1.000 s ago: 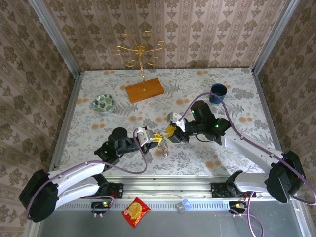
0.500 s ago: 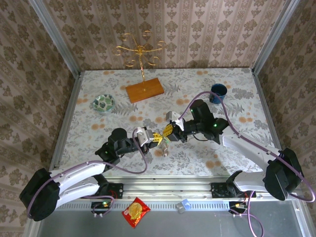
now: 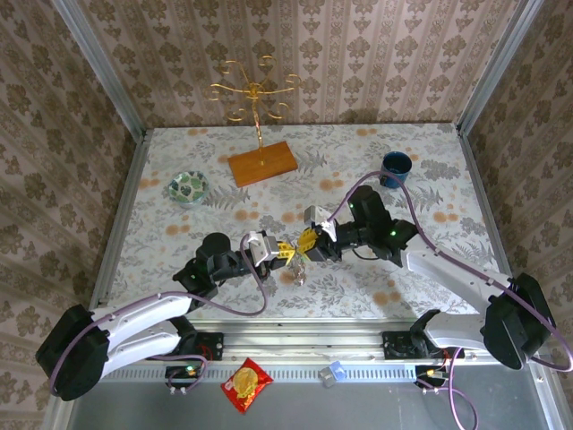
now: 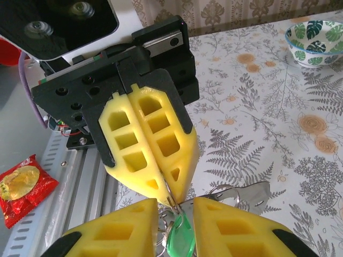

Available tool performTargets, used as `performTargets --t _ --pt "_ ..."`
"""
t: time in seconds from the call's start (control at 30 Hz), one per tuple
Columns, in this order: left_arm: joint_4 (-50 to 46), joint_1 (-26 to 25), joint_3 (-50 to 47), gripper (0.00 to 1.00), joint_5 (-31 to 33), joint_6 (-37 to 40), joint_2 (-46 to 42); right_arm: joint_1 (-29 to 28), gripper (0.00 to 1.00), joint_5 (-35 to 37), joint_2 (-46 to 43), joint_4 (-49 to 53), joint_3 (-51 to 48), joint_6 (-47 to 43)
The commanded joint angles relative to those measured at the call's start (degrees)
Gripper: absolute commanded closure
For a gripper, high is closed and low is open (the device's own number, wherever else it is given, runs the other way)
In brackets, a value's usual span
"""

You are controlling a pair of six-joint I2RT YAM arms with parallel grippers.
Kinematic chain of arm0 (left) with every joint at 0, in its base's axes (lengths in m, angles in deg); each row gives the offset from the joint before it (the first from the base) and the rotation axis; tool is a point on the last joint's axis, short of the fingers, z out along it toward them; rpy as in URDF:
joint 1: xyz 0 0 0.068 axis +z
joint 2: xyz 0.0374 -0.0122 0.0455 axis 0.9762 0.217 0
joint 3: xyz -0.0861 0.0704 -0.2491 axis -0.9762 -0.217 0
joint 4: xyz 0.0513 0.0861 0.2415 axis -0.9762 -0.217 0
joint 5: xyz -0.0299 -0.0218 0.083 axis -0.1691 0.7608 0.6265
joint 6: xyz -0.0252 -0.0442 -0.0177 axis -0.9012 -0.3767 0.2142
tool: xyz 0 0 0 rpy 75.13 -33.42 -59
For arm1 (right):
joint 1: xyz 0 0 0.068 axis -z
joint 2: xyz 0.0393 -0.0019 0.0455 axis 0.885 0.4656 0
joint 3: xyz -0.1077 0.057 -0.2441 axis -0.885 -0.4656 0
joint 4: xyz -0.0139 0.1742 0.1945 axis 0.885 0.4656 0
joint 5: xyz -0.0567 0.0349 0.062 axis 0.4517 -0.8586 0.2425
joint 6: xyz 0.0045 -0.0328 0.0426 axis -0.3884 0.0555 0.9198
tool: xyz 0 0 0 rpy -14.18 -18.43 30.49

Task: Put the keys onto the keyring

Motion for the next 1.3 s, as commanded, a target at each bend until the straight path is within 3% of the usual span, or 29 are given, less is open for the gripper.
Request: performTargets --t 0.0,0.37,0.47,0.57,0.8,1.0,1.13,1.17,1.2,1.27 --pt "3.18 -0.02 0.48 1.0 -1.66 -0.79 -0.15 0.15 0.75 -1.49 0.53 -0.11 0.17 0.61" --pt "4.36 -0.02 0.91 1.0 -3.13 -1.31 0.94 -0.24 0.81 -2.39 3.19 -0.46 2.11 0.52" --pt "5.0 -0.01 0.92 1.0 -3.55 -1.61 1.26 -0.28 0.87 -3.22 3.66 -0.71 2.45 0.61" --pt "5.81 0.01 0.82 1.0 -3.29 -1.86 1.53 -0.37 1.0 -4.22 4.11 -0.12 3.11 0.01" --pt "-1.66 0.07 1.93 0.93 0.85 0.1 -0.73 -0.67 1.0 0.75 3.28 9.9 6.73 -6.15" --pt "-10.99 0.08 5.15 0.93 1.25 3.57 -0.62 -3.91 1.0 8.91 5.79 22.48 12.43 -14.03" --pt "-12.74 0.07 6.57 0.9 0.74 4.4 -0.16 -4.94 1.0 10.78 6.52 24.56 14.62 -15.22" --pt "-13.63 0.07 6.97 0.92 0.45 4.8 -0.16 -4.94 1.0 10.78 6.41 24.51 14.84 -15.21" --pt "-14.38 0.09 7.23 1.0 -0.22 5.39 -0.08 -4.94 1.0 10.28 6.23 24.39 15.01 -15.22" --pt "-14.61 0.1 7.47 1.0 -0.99 5.7 -0.07 -4.88 1.0 9.11 5.97 23.42 14.75 -14.91"
